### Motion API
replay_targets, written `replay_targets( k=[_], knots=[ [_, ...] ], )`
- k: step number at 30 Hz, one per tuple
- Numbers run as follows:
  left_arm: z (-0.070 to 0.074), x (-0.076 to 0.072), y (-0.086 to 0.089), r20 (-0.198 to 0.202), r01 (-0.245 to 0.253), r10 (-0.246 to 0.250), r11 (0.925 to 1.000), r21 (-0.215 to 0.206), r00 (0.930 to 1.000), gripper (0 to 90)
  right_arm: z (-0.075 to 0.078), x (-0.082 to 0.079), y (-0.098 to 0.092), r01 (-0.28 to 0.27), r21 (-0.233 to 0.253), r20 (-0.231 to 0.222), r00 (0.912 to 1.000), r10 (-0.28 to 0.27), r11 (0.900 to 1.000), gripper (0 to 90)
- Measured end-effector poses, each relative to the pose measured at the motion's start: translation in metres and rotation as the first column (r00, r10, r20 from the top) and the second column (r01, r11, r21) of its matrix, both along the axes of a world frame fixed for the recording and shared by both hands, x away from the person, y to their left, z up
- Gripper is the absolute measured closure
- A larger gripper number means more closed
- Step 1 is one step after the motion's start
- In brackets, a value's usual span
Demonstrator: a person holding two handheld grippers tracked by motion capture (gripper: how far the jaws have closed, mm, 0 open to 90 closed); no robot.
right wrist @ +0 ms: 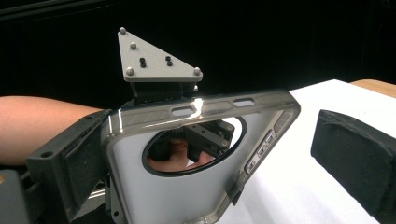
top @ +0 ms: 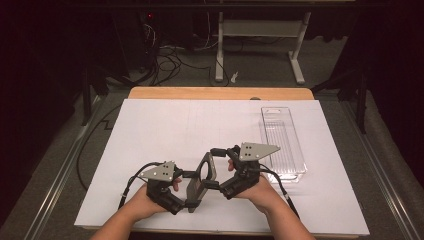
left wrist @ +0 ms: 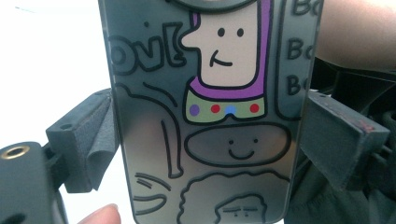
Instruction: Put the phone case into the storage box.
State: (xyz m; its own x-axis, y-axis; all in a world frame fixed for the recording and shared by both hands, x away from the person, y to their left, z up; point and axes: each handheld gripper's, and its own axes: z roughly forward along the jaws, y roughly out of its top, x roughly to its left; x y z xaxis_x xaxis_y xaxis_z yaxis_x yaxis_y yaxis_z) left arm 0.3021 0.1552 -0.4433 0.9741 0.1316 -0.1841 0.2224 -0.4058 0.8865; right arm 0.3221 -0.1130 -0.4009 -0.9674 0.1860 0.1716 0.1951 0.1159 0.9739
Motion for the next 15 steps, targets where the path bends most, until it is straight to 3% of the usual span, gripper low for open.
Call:
replay_targets(
  k=[15],
  knots=[
    [-0.0002, -0.0007, -0.0016, -0.005, 0.027, -0.027, 0.9996, -0.003, 0.9996, 13.1, -0.0013, 0.0004, 0.0024, -0.052, 0.022, -0.008, 0.9986, 0.052, 0.998, 6.5]
  ],
)
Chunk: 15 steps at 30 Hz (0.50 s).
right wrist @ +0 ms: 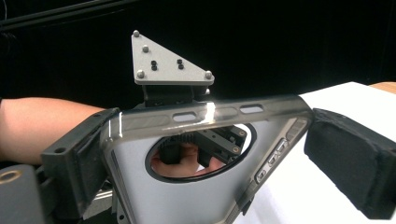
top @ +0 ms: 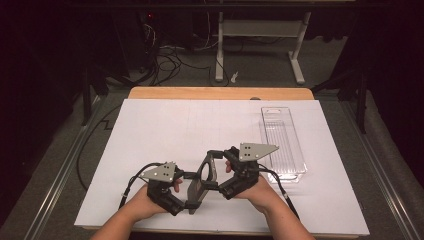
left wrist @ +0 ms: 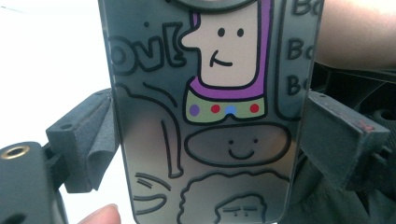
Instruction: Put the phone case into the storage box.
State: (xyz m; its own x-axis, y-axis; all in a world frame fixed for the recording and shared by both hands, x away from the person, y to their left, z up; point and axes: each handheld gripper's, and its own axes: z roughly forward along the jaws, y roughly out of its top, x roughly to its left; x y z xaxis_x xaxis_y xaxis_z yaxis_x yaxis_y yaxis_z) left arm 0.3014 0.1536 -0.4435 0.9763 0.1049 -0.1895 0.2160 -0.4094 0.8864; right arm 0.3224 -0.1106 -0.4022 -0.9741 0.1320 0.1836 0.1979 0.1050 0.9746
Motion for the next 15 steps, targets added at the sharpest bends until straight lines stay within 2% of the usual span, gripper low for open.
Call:
replay_targets(
  k=[15],
  knots=[
    [-0.0011, 0.0000, -0.0015, -0.008, 0.016, -0.016, 0.9999, 0.005, 0.9999, 13.1, -0.0008, -0.0009, 0.0010, -0.025, 0.013, -0.005, 0.9997, 0.025, 1.000, 11.1]
  ],
)
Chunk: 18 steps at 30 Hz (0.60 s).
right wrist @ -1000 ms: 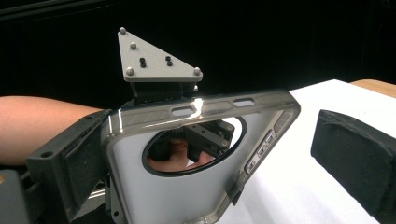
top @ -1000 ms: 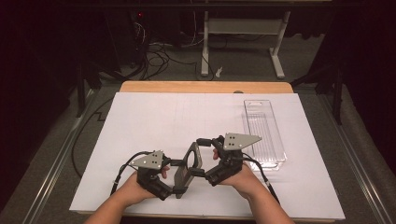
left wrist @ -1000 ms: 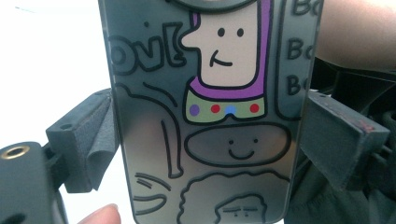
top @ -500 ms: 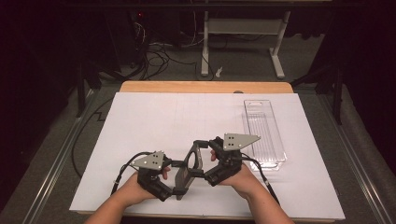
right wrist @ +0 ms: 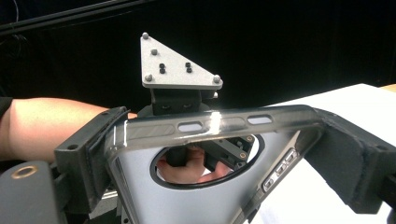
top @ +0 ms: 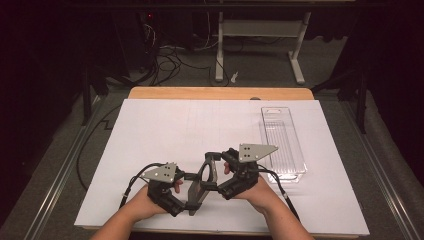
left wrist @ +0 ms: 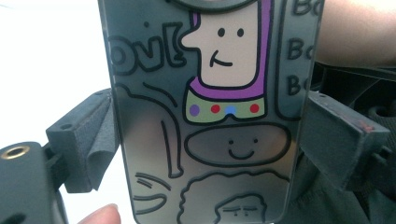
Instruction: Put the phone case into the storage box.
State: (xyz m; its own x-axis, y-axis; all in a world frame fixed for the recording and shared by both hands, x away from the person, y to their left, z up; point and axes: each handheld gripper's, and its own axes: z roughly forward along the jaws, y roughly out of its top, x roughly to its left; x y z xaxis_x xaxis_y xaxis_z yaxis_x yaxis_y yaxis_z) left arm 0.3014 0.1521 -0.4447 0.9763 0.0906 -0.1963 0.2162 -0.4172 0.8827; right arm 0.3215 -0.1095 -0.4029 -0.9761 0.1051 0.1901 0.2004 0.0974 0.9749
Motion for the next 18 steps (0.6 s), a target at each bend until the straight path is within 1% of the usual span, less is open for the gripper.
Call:
replay_targets(
  k=[10, 12, 18],
  knots=[
    [0.0000, -0.0006, -0.0003, 0.005, -0.004, 0.004, 1.0000, 0.001, 1.0000, 13.0, -0.0006, -0.0008, -0.0003, 0.002, 0.009, -0.001, 1.0000, -0.002, 1.000, 12.7],
    [-0.0001, -0.0008, -0.0003, 0.011, -0.005, 0.005, 1.0000, 0.003, 0.9999, 13.0, -0.0004, -0.0017, 0.0000, 0.005, 0.007, 0.006, 1.0000, -0.005, 1.000, 13.1],
    [-0.0007, -0.0006, -0.0001, 0.015, -0.005, 0.005, 0.9999, 0.010, 0.9999, 13.0, -0.0004, -0.0028, 0.0005, 0.015, -0.001, -0.006, 0.9999, -0.015, 1.000, 14.0]
  ],
)
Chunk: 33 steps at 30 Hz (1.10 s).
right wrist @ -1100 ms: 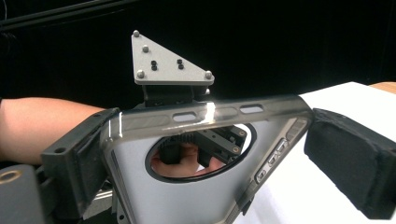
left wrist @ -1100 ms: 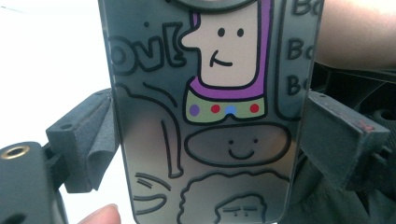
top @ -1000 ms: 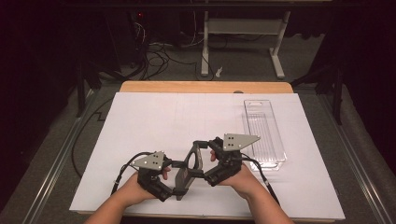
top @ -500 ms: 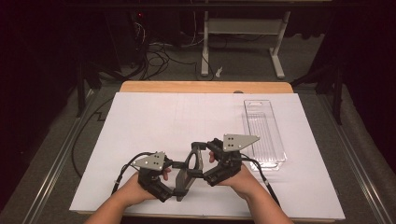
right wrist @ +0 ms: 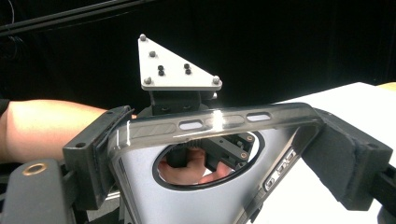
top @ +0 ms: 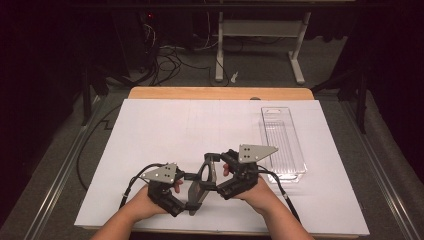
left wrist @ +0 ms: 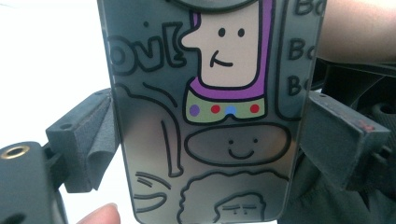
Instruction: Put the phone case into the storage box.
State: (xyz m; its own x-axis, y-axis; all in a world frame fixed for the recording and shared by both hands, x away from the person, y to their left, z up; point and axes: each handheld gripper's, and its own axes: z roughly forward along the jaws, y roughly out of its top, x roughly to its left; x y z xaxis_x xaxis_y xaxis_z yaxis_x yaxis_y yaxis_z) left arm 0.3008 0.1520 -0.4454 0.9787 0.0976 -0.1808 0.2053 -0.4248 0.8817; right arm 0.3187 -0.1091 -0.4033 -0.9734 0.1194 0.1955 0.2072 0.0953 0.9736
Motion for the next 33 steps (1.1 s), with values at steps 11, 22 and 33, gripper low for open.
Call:
replay_targets(
  k=[11, 22, 33],
  knots=[
    [-0.0004, 0.0003, 0.0002, 0.004, -0.004, 0.003, 1.0000, 0.003, 1.0000, 12.8, 0.0004, -0.0009, 0.0008, 0.014, -0.005, -0.009, 0.9999, -0.014, 1.000, 14.7],
    [0.0000, 0.0003, 0.0004, 0.012, -0.002, 0.002, 1.0000, -0.002, 0.9999, 12.6, 0.0009, -0.0012, 0.0009, 0.016, 0.000, -0.013, 0.9998, -0.016, 1.000, 14.8],
    [0.0030, -0.0009, -0.0023, 0.001, -0.036, 0.036, 0.9992, 0.016, 0.9993, 6.2, 0.0019, -0.0014, 0.0001, 0.028, -0.002, -0.005, 0.9996, -0.028, 1.000, 15.0]
  ],
)
